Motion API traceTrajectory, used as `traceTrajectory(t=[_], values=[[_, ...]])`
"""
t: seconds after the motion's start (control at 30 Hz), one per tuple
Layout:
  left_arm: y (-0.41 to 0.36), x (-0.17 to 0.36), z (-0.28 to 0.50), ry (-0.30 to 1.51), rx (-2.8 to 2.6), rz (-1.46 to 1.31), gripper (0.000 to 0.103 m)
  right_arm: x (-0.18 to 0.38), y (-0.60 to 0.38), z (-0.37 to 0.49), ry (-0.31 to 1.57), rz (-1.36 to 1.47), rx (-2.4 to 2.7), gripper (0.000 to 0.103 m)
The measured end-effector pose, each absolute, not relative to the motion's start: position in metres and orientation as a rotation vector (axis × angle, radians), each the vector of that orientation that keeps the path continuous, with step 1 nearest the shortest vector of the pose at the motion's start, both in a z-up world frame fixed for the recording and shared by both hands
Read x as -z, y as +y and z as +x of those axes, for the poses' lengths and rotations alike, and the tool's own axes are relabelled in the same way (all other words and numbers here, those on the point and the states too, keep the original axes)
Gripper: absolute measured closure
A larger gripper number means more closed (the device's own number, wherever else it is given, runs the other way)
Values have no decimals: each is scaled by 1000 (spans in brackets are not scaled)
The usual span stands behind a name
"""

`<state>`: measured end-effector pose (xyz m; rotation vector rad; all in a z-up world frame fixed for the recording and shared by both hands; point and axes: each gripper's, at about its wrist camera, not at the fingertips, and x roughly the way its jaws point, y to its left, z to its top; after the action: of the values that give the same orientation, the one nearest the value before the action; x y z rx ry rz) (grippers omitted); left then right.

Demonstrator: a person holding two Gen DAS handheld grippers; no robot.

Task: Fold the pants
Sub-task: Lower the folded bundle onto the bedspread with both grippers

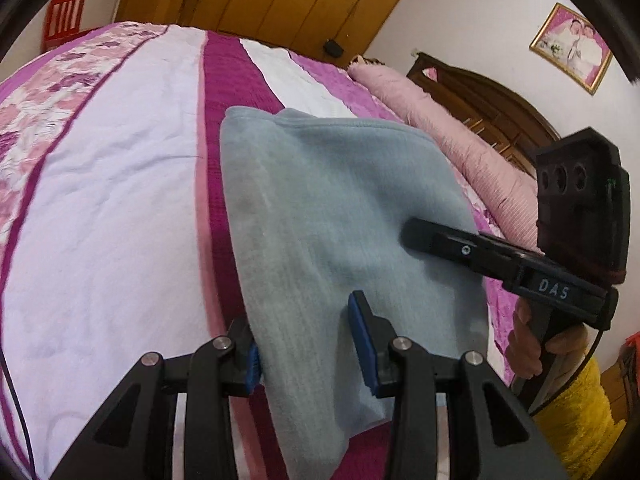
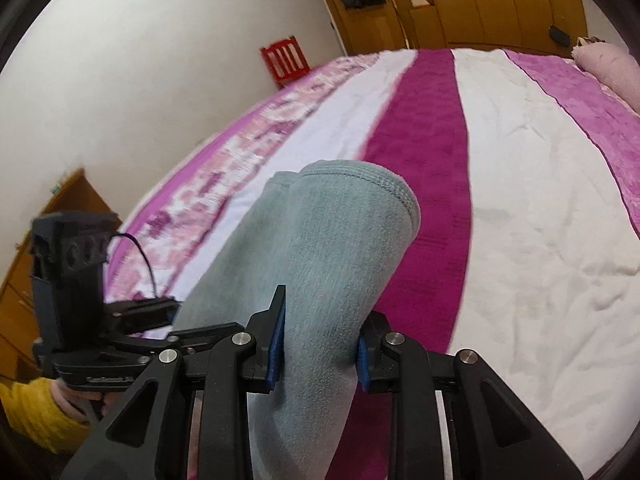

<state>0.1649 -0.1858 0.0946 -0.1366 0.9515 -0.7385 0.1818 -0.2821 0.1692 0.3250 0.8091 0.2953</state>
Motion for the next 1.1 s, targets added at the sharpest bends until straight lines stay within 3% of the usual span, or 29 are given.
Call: traceTrajectory(t=[0.23,0.3,0.4,0.57,0.63,0.8,1.1], values=[[-219,-48,191,1004,677,13,64,-117,-300,207,914,322,-189,70],[-218,-38,193,1003,681,20,62,-106,-303,209,931,334,-158,61],[-213,-37,194,1008,672,-6,59,-102,-305,207,917,350,-130,57],[-200,-57,175,950,636,8,60,-114,-307,191,925,382,-66,57],[-197,-64,164,923,634,21,67,-122,-304,177,915,362,-27,57],[-207,-65,151,920,624,135,73,-125,-296,141,922,361,12,57],[-194,-41,152,957,584,136,72,-88,-287,106,970,399,21,57]])
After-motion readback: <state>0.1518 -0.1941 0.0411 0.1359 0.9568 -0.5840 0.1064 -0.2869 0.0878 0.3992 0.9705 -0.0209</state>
